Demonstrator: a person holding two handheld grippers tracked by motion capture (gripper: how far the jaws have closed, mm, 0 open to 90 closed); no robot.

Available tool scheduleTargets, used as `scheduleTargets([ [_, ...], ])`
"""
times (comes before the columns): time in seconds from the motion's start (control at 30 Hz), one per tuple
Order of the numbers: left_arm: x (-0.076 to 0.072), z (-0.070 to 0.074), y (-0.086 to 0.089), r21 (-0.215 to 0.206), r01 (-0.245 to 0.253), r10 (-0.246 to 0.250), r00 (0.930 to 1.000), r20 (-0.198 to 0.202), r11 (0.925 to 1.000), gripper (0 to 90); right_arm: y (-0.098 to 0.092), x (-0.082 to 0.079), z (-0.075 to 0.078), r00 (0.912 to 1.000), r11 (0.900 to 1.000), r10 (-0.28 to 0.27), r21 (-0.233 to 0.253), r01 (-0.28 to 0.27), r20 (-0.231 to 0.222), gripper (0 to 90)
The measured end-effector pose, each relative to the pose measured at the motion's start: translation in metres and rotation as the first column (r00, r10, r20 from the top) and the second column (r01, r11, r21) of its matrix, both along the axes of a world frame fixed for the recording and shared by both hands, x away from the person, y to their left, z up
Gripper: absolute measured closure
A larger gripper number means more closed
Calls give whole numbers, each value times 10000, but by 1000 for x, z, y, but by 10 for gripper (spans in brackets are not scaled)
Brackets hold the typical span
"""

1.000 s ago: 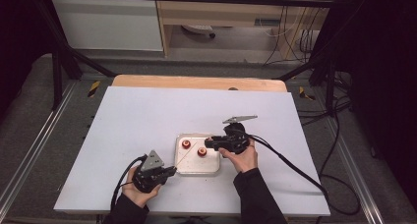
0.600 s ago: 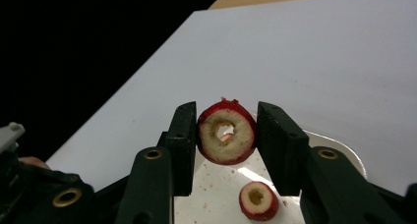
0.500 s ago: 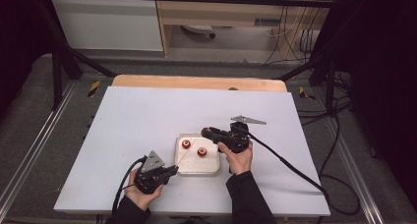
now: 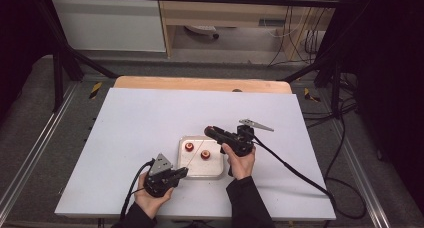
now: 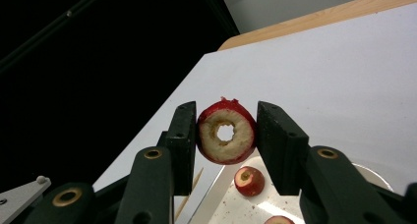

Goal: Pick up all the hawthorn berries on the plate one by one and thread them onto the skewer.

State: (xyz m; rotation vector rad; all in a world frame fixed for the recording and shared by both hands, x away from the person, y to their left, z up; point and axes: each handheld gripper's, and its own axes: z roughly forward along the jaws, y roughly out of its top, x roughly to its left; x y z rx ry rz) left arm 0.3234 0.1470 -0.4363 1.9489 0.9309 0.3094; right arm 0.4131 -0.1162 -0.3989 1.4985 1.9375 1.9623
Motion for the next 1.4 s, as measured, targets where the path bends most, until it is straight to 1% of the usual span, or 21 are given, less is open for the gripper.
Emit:
scheduleTargets([
  [0.03,0,0,-2,-136,-100,100,9999,55,9999,878,-1,0,0,10000,9999,-64,120,64,19,611],
  [0.1,0,0,-3,-152,-132,134,9999,103,9998,877,-1,0,0,9999,9997,-125,194,124,50,611],
  [0.2,0,0,-6,-315,-224,228,9996,150,9993,877,-4,-2,2,9992,9980,-350,540,340,178,611],
  [0.27,0,0,-9,-351,-276,282,9995,168,9990,877,-4,-2,3,9991,9974,-394,603,384,155,611],
  [0.3,0,0,-11,-402,-296,303,9994,162,9988,877,-4,-3,4,9983,9963,-506,705,485,277,612],
  [0.33,0,0,-12,-427,-293,300,9994,168,9987,877,-4,-3,4,9983,9963,-506,705,485,277,612],
  [0.43,-1,1,-15,-531,-344,352,9993,140,9980,877,-4,-5,5,9970,9940,-659,896,621,402,612],
  [0.47,-1,2,-16,-559,-360,369,9992,145,9978,877,-4,-5,5,9970,9934,-671,962,631,383,611],
  [0.53,0,3,-18,-648,-414,421,9991,99,9970,877,-4,-5,5,9967,9933,-693,958,650,422,612],
  [0.63,0,5,-19,-745,-461,472,9988,136,9962,878,-4,-5,5,9960,9924,-741,1025,686,505,612],
  [0.7,0,5,-20,-753,-504,520,9985,188,9959,878,-4,-5,5,9953,9913,-811,1076,751,524,612],
  [0.77,0,4,-20,-757,-527,540,9984,161,9957,877,-3,-5,4,9951,9898,-842,1194,775,521,612],
  [0.83,0,4,-20,-782,-579,591,9982,127,9953,878,-3,-5,4,9952,9901,-822,1186,755,530,612],
  [1.03,1,3,-20,-884,-642,656,9978,135,9940,877,-2,-5,3,9956,9898,-817,1207,757,458,612],
  [1.4,2,3,-22,-922,-672,682,9976,79,9935,877,1,-5,-1,9961,9887,-808,1293,755,362,612],
])
